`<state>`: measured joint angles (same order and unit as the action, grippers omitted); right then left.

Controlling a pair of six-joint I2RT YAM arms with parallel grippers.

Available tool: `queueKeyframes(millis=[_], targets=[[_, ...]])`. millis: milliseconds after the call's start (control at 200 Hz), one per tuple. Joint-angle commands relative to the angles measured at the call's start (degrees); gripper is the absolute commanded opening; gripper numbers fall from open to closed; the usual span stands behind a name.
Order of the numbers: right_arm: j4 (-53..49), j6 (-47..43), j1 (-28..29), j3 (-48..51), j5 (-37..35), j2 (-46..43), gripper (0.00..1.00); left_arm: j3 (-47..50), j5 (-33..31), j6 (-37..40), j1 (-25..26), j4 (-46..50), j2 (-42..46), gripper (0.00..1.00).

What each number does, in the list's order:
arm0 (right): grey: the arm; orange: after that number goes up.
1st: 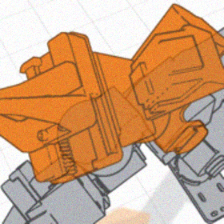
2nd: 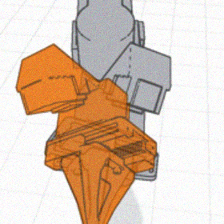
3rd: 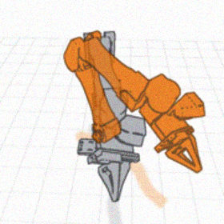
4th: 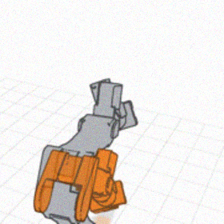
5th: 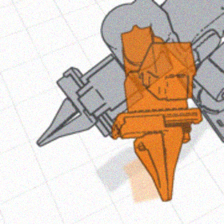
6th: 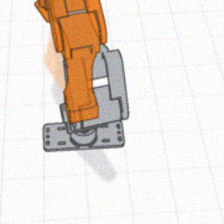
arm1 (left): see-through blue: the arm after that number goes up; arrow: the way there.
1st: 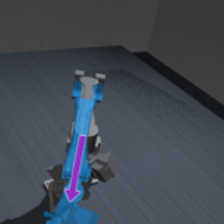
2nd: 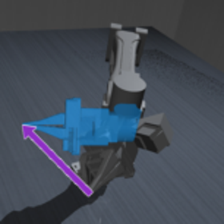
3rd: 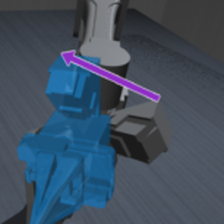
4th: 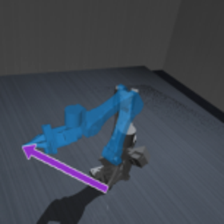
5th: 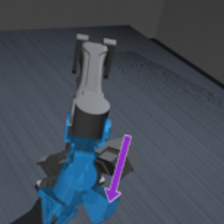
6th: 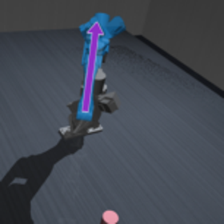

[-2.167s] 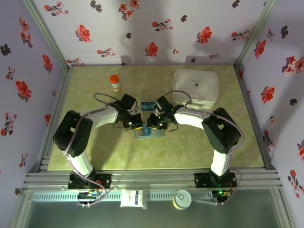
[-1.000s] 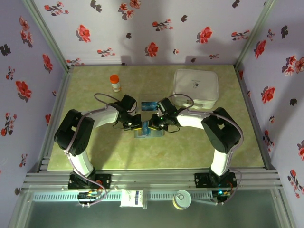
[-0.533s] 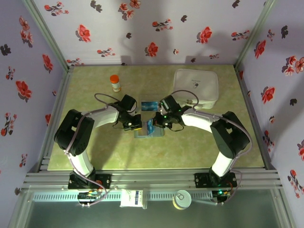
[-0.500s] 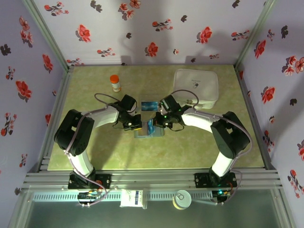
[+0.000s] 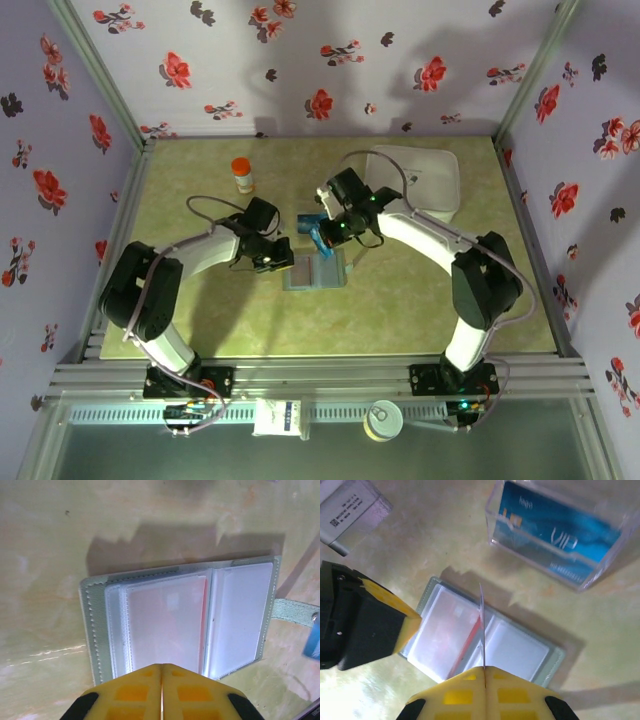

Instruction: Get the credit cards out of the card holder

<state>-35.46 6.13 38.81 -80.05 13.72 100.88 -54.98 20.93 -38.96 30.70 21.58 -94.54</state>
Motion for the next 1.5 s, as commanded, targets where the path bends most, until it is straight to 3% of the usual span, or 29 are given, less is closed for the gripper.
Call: queueKeyframes(millis=[0, 215, 395, 860, 1425, 1495], targets=[[-7.59, -18.84, -0.22, -4.75, -4.13, 2.4, 0.0, 2.32, -1.32, 0.97, -1.18, 0.92, 3.04, 0.08], [-10.64, -42.33, -0.22, -11.85, -6.18, 5.97, 0.0, 5.87, -1.42, 0.87, -3.34, 1.06, 5.67, 0.09], [-14.09, -53.06, -0.96, -19.83, -7.08, 11.9, 0.0, 7.46, -1.47, 1.47, -4.28, 1.84, 7.14, 0.1], [-25.88, -59.7, -3.43, -42.57, -3.3, 27.89, 0.0, 7.65, -0.34, 2.05, -5.45, 2.36, 6.38, 0.1], [-24.57, -59.22, -3.21, -46.07, -1.27, 32.49, 0.0, 7.85, -0.01, 1.96, -5.74, 2.19, 5.97, 0.1], [-24.82, -58.54, -3.12, -46.7, -2.8, 32.51, 0.13, 7.77, -0.02, 1.97, -5.72, 2.16, 5.92, 0.1]])
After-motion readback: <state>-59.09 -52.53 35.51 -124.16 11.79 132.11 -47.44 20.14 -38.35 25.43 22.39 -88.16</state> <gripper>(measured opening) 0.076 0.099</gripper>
